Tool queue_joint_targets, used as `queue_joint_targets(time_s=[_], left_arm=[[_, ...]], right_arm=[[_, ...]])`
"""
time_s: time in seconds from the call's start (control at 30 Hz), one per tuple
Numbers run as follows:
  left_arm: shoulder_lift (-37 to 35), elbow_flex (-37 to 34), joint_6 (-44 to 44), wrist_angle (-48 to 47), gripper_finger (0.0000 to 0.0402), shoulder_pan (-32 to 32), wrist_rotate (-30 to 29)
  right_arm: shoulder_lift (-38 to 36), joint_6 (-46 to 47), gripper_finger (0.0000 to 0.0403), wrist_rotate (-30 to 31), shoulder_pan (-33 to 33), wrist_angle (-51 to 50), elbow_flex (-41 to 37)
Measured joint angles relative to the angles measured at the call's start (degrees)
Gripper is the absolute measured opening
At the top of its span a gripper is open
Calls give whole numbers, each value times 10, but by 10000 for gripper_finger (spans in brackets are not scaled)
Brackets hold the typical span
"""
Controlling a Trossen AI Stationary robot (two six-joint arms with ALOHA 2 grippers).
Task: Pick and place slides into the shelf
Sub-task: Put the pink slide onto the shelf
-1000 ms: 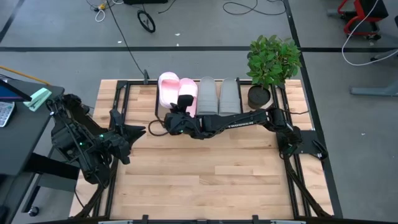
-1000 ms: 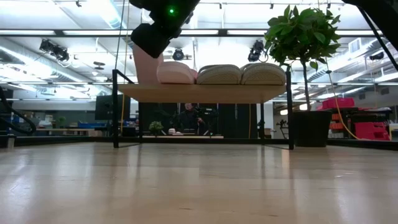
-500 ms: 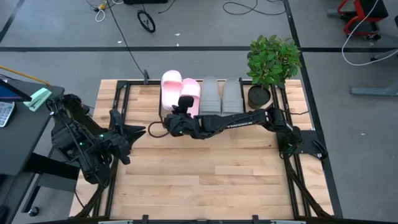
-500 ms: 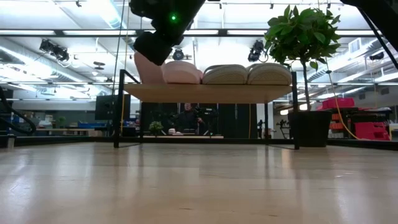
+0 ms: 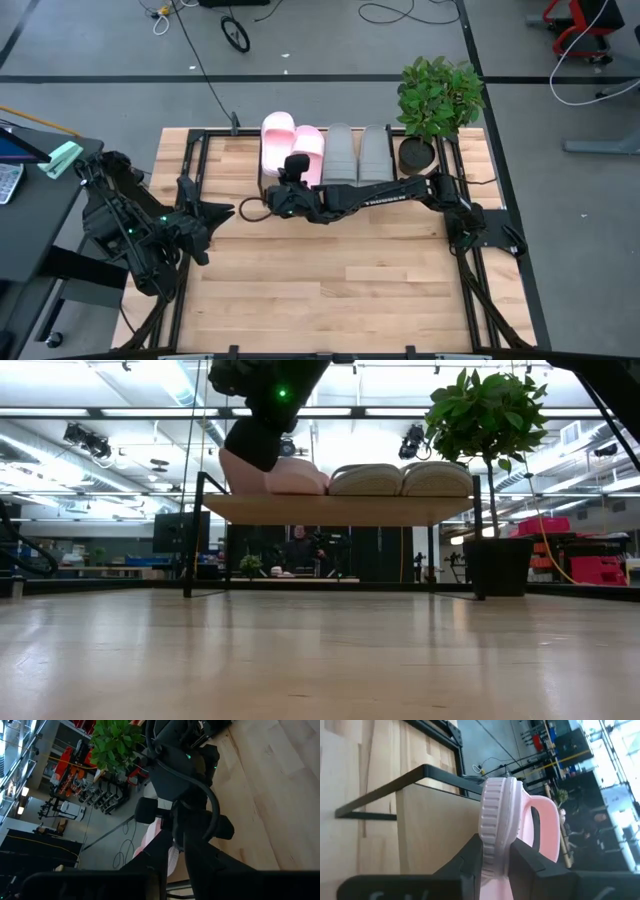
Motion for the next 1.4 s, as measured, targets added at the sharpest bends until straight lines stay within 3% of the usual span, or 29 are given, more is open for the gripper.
queue_joint_targets(time_s=[0.43,0.9,1.17,1.4], left_arm=[[0,0,0,0,58,0,0],[0,0,-1,0,63,0,0],[0,0,-1,0,59,0,0],[0,0,-3,0,66,0,1]], right_arm=[[0,-97,70,3,0,31,-1],[0,-28,65,7,-17,-19,0],[0,-5,64,-22,-20,-36,0],[0,-12,64,10,-21,-43,0]])
